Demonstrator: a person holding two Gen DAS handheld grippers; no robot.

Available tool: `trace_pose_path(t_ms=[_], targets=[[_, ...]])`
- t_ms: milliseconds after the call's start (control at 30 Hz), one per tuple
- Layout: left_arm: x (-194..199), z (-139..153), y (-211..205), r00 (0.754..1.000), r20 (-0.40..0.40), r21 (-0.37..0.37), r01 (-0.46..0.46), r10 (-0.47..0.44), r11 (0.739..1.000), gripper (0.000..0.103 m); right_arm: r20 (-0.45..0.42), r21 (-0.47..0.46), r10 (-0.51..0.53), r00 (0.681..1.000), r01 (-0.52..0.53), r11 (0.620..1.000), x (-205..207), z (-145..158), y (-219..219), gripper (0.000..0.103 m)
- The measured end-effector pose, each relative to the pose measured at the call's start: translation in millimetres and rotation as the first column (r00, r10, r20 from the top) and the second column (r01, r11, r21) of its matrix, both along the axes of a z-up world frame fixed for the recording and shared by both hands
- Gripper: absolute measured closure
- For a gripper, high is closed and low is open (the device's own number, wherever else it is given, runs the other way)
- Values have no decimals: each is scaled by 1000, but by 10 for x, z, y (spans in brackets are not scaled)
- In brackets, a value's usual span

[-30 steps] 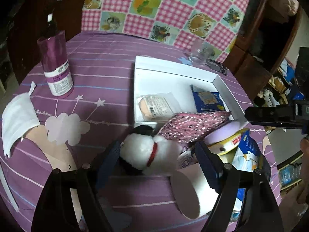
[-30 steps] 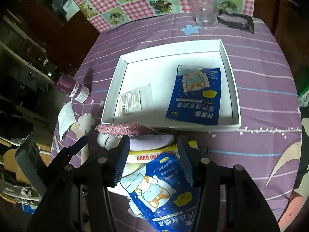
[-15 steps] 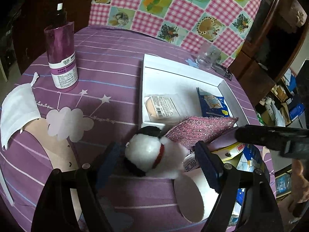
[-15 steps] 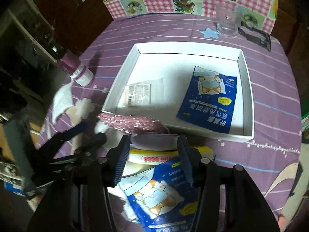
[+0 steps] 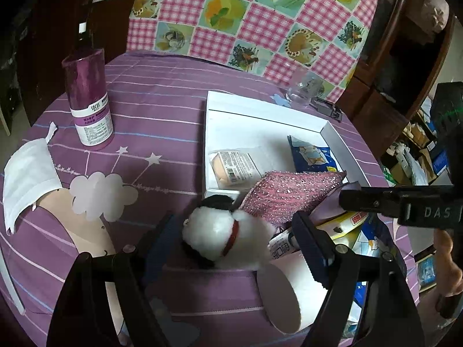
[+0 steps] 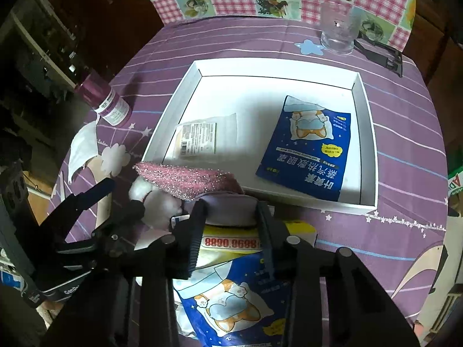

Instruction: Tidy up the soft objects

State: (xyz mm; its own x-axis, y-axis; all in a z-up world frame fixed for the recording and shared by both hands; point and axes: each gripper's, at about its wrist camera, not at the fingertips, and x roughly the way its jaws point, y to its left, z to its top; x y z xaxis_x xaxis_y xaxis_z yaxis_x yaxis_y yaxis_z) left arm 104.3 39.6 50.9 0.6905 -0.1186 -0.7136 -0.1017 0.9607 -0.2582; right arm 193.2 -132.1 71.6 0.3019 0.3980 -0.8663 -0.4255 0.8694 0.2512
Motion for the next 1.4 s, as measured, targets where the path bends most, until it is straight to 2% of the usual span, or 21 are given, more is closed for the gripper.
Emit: trace_pose_path(t_ms=[267, 433, 700, 800, 1033, 1133, 1200, 1300, 1367, 1400], targets=[[-40, 55, -77, 997, 58, 14, 43, -44, 999, 23, 36, 59, -31, 999, 29, 998, -66, 206, -144, 67], [-56, 83, -152, 991, 98, 51, 85, -90, 995, 23, 38, 75, -49, 998, 46, 996, -57, 252, -212, 68], [-64, 126, -254, 961, 183, 111, 189, -207, 976, 23, 25, 120, -80, 997, 76, 990, -16, 300, -396, 68], [-54, 140, -291, 953, 214, 144, 187, -215, 972, 23, 25, 135, -87, 996, 83, 987, -27, 332, -455, 68], [109, 6, -403, 948, 172, 176, 237, -267, 955, 23, 35, 166, -89, 995, 82, 983, -46, 396, -530, 68], [150, -49, -482, 947, 162, 218, 240, -278, 946, 24, 31, 171, -100, 994, 94, 981, -31, 392, -562, 68], [170, -80, -532, 945, 158, 234, 245, -285, 941, 32, 27, 170, -108, 994, 102, 980, -20, 380, -574, 68], [184, -115, -597, 940, 145, 243, 267, -307, 933, 53, 22, 162, -122, 992, 117, 980, 2, 359, -581, 68], [185, -117, -605, 946, 146, 251, 249, -291, 935, 71, 28, 149, -139, 990, 133, 980, 11, 355, -589, 68], [185, -114, -585, 947, 148, 238, 247, -287, 939, 74, 28, 147, -143, 989, 137, 980, 19, 351, -597, 68]])
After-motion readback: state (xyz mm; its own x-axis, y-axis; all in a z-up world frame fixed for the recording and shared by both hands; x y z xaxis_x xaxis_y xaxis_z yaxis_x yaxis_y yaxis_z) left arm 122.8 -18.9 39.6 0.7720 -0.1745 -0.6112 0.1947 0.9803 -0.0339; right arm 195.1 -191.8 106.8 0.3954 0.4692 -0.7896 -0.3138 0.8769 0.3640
